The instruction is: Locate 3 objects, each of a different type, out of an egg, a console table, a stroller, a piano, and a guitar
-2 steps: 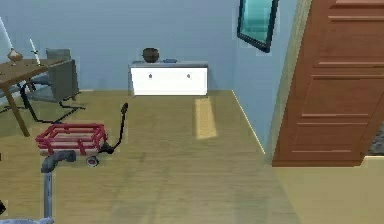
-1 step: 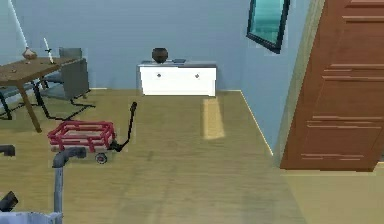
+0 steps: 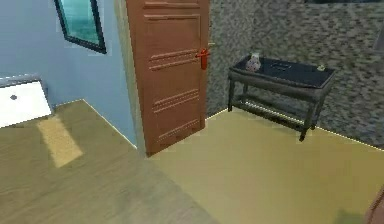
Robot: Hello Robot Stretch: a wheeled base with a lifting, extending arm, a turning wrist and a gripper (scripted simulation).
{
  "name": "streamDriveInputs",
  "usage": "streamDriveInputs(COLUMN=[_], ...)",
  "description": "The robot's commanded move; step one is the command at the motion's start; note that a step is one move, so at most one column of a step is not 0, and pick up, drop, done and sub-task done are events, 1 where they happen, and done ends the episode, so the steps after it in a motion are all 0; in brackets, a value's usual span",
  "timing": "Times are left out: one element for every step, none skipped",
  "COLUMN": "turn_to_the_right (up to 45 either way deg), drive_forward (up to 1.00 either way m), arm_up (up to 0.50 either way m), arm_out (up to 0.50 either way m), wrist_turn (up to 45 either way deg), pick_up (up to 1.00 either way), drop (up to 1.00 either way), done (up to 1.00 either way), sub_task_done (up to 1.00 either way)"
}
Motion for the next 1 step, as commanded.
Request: streamDriveInputs(turn_to_the_right=[45.0], drive_forward=[0.00], arm_up=[0.00], arm_out=[0.00], wrist_turn=[0.0], pick_up=[0.00], drop=[0.00], done=[0.00], sub_task_done=[0.00])
